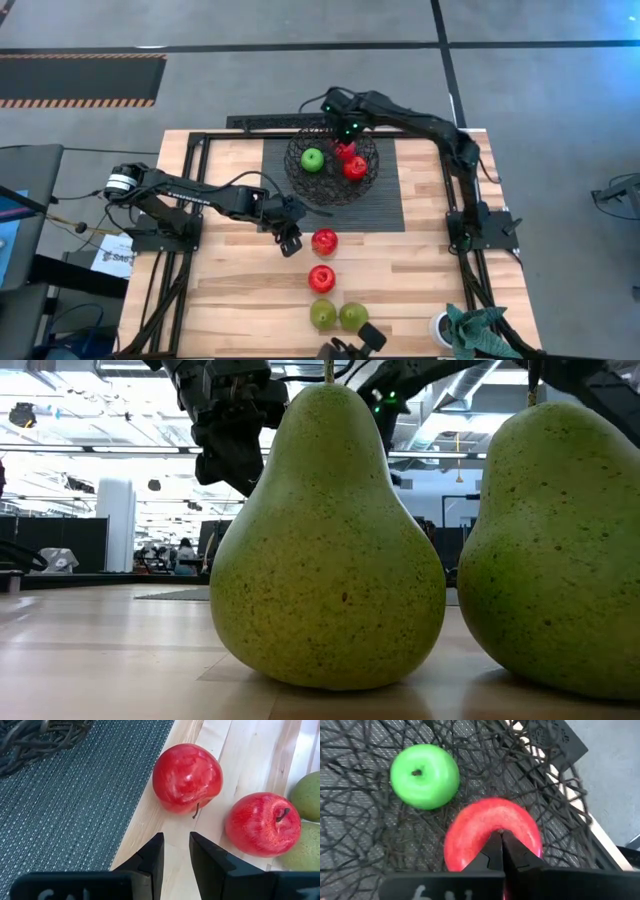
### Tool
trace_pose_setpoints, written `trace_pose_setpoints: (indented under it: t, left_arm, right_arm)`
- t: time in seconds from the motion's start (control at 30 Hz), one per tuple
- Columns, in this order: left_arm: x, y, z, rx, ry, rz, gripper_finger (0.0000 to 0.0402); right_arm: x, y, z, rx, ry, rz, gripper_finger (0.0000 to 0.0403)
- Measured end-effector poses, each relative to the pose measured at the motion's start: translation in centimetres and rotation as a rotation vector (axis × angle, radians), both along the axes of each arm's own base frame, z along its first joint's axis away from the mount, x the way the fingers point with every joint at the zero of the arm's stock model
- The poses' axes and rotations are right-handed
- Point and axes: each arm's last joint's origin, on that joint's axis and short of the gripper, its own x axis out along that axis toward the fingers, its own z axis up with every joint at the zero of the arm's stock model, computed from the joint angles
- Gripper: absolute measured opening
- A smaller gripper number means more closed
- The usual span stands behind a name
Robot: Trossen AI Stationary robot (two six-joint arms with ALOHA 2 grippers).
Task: Build produce basket
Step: Put the red apple into the black basket
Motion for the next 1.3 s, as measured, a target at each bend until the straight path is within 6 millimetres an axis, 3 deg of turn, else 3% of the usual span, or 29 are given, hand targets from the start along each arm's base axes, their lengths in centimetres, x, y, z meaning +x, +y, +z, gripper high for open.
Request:
trace_pose_setpoints:
  t: [0.23,1.3]
  left_arm:
    - [0.0,0.0,0.0,0.0,0.004,0.0,0.0078]
    - [0.0,0.0,0.0,0.002,0.006,-0.002,0.0078]
  right_arm:
    - [0.5,-1.6,-2.0,-0.003,0.008,-0.017,0.0]
    - [0.1,-1.9,-2.3,0.02,0.021,-0.046,0.0]
